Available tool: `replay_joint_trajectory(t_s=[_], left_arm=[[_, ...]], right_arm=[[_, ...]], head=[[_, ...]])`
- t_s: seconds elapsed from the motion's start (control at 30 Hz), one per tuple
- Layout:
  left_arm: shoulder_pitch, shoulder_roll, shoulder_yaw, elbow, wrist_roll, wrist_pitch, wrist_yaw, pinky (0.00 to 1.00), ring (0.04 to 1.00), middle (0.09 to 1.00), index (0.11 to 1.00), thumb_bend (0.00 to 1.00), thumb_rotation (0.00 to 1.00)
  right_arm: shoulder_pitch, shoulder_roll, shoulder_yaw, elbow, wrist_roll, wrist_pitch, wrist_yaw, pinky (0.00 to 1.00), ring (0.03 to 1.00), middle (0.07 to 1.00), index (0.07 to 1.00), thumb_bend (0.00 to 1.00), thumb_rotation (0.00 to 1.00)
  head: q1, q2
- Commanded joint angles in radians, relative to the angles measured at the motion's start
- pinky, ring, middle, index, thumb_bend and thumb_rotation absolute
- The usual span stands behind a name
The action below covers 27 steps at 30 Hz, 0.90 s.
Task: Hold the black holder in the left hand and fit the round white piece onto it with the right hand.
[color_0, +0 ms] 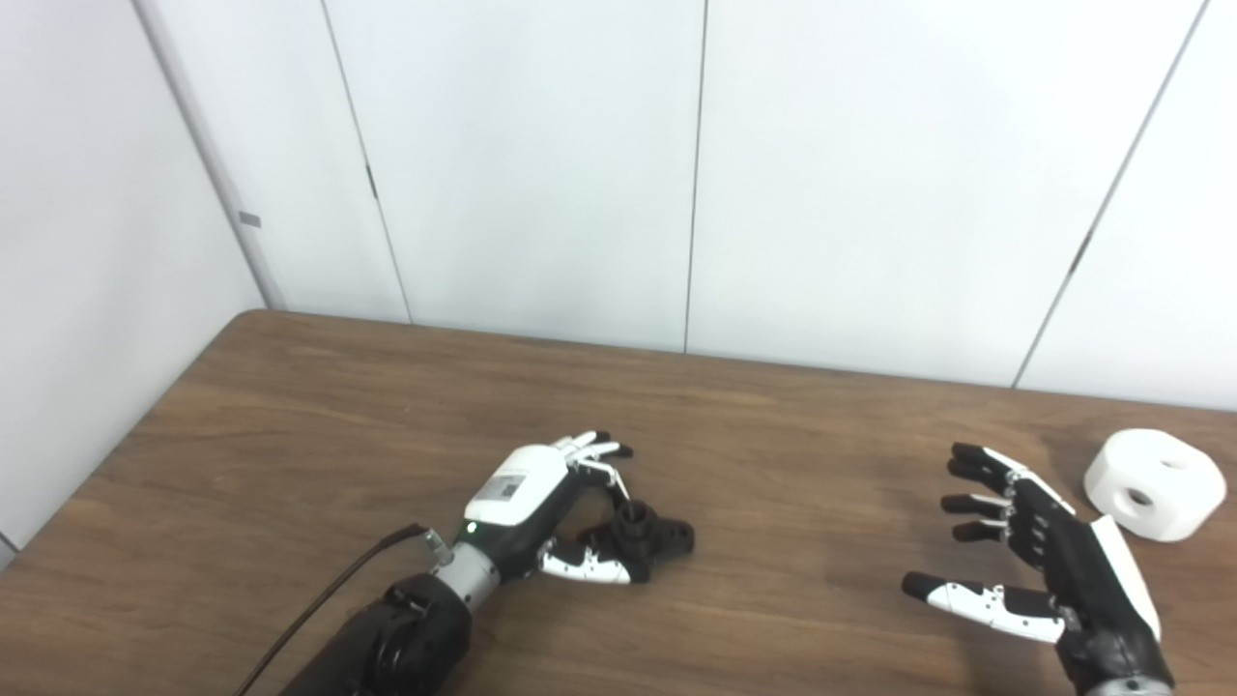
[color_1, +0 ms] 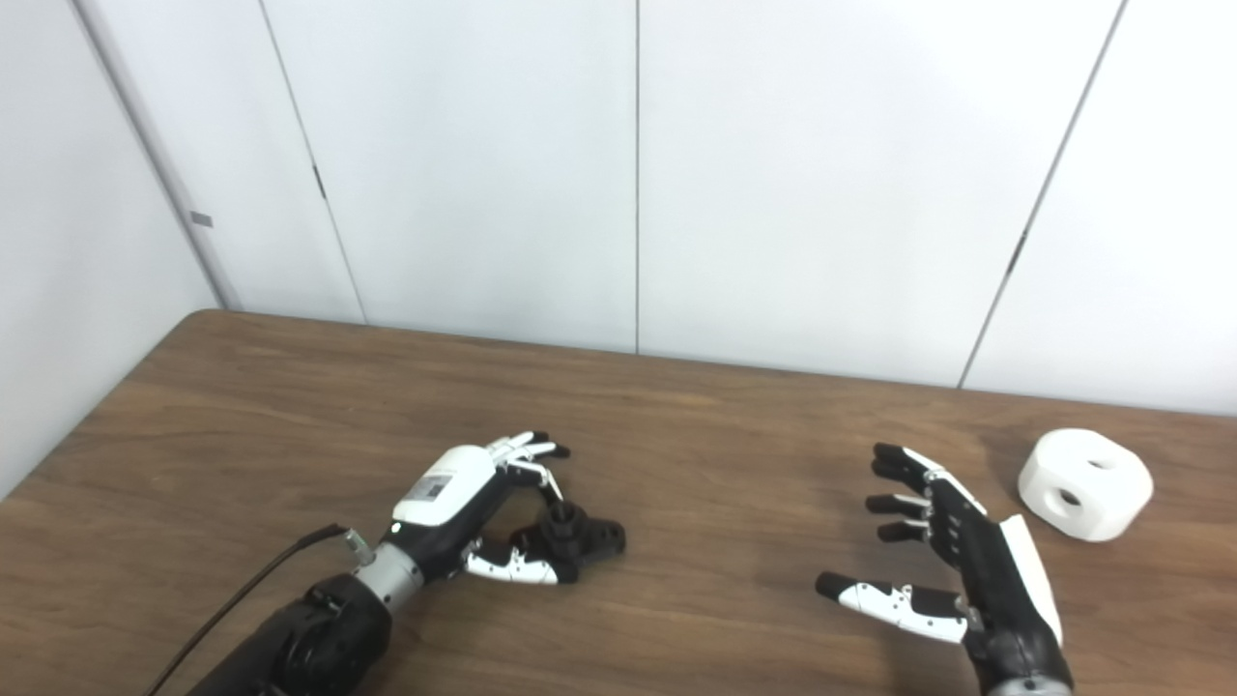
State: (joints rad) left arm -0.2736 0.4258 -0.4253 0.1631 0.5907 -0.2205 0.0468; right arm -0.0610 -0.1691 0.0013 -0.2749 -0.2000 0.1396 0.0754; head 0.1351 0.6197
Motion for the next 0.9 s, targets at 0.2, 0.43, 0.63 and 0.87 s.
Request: replay_joint_trajectory(t_s=[0.2, 0.43, 0.63, 0.87], left_arm=[[-0.035, -0.028, -0.156, 0.075, 0.107, -0.098, -0.11, 0.89, 0.929, 0.86, 0.481, 0.53, 0.06], [-0.07, -0.022, -0.213, 0.134, 0.133, -0.091, -0.142, 0.9, 0.927, 0.869, 0.482, 0.53, 0.06], [-0.072, -0.013, -0.223, 0.141, 0.147, -0.061, -0.142, 0.91, 0.927, 0.864, 0.483, 0.53, 0.06], [-0.07, -0.002, -0.242, 0.164, 0.197, -0.056, -0.113, 0.9, 0.925, 0.861, 0.484, 0.53, 0.06]], right_arm=[[-0.026, 0.011, 0.002, -0.024, -0.026, -0.042, -0.028, 0.6, 0.704, 0.794, 0.795, 0.71, 0.08], [-0.026, 0.015, 0.004, -0.03, -0.037, -0.039, -0.033, 0.59, 0.695, 0.795, 0.79, 0.7, 0.11], [-0.027, 0.016, 0.002, -0.032, -0.037, -0.034, -0.033, 0.59, 0.697, 0.798, 0.79, 0.7, 0.11], [-0.031, 0.02, 0.005, -0.033, -0.037, -0.043, -0.035, 0.58, 0.682, 0.792, 0.788, 0.71, 0.09]], head=[[-0.036, 0.016], [-0.054, 0.026], [-0.068, 0.028], [-0.121, 0.019]])
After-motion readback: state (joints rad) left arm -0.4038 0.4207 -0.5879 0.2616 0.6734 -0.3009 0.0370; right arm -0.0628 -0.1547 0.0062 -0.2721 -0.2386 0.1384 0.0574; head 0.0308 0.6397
